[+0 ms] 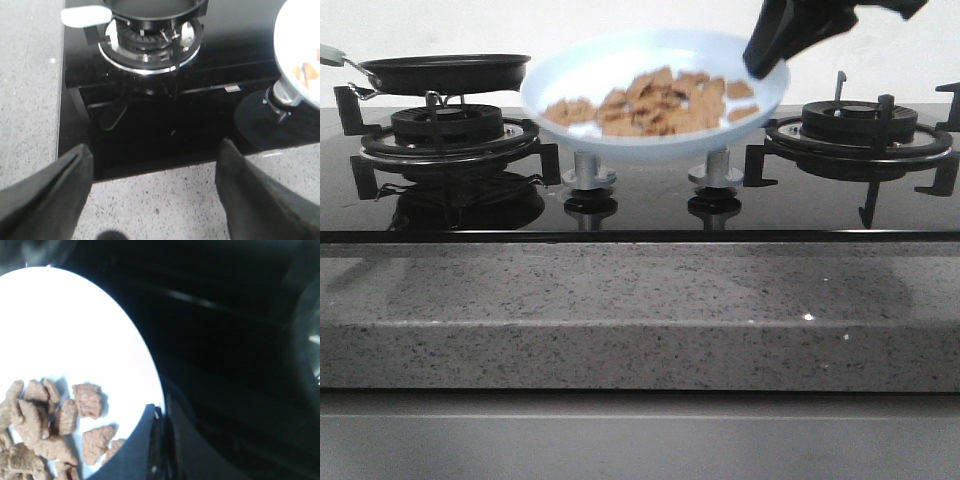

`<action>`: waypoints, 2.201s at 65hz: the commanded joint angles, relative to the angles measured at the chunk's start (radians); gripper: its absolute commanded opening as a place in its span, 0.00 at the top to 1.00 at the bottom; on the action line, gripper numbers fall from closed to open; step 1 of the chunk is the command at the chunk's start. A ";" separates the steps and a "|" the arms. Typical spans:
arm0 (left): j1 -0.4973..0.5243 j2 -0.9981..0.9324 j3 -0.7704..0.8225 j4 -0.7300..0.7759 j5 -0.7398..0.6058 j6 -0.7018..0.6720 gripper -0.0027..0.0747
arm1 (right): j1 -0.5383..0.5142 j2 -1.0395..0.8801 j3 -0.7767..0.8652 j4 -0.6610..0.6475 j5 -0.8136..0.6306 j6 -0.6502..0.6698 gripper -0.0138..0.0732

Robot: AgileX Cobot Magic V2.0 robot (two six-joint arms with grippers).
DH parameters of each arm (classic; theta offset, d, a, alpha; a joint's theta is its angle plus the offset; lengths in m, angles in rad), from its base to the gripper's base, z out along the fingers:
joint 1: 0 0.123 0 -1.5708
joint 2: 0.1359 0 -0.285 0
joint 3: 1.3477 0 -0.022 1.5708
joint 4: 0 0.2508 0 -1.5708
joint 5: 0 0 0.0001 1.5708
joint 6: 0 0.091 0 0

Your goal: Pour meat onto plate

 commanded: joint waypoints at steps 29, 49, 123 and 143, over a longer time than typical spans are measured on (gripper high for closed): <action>-0.008 -0.005 -0.026 -0.001 -0.095 -0.012 0.30 | -0.058 0.299 -0.391 0.047 0.038 -0.005 0.92; -0.008 -0.005 -0.026 -0.001 -0.095 -0.012 0.30 | -0.058 0.400 -0.491 0.033 0.051 -0.005 0.84; -0.008 -0.005 -0.026 -0.003 -0.097 -0.012 0.30 | -0.034 -0.388 0.254 -0.059 -0.040 -0.006 0.49; -0.008 -0.005 -0.026 -0.003 -0.095 -0.012 0.30 | -0.034 -0.649 0.519 -0.058 -0.013 -0.006 0.49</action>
